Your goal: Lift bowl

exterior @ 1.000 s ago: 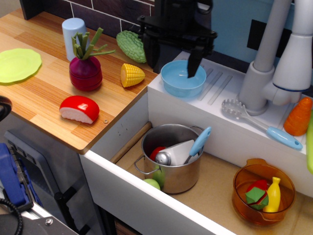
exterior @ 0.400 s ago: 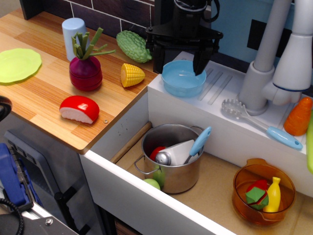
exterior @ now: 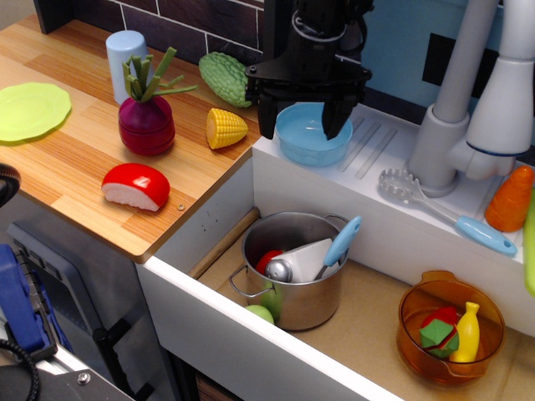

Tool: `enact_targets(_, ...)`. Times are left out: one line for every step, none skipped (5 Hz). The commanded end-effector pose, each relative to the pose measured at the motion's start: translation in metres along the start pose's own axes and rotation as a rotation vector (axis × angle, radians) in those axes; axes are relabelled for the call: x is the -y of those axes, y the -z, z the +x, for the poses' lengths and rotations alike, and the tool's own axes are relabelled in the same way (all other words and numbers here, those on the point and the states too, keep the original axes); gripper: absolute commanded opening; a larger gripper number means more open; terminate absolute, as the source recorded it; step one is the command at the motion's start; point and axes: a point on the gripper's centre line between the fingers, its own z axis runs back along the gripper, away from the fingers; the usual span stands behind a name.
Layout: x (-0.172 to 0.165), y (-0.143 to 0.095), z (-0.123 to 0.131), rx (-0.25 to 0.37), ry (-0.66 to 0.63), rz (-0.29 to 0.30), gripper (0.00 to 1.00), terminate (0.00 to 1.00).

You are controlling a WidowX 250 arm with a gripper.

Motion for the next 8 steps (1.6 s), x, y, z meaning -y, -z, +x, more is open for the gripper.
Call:
enact_targets(-0.004, 0.006, 0.021, 0.058, -0.035, -0.033, 1.0, 0.0)
enact_targets(-0.007, 0.014, 0.021, 0.061, -0.055, -0.042, 1.0, 0.0)
enact_targets(-0.008, 0.02, 0.013, 0.056, -0.092, -0.055, 1.0, 0.0)
enact_targets(-0.011, 0.027, 0.009, 0.058, -0.102, -0.075, 1.0, 0.0)
enact_targets(-0.011, 0.036, 0.014, 0.045, -0.127, -0.081, 0.0, 0.0)
enact_targets(-0.01, 0.038, 0.015, 0.05, -0.134, -0.089, 0.0, 0.0)
enact_targets(-0.009, 0.036, 0.015, 0.043, -0.142, -0.088, 0.0, 0.0)
enact_targets(-0.002, 0.022, 0.011, 0.052, -0.135, -0.076, 0.0, 0.0)
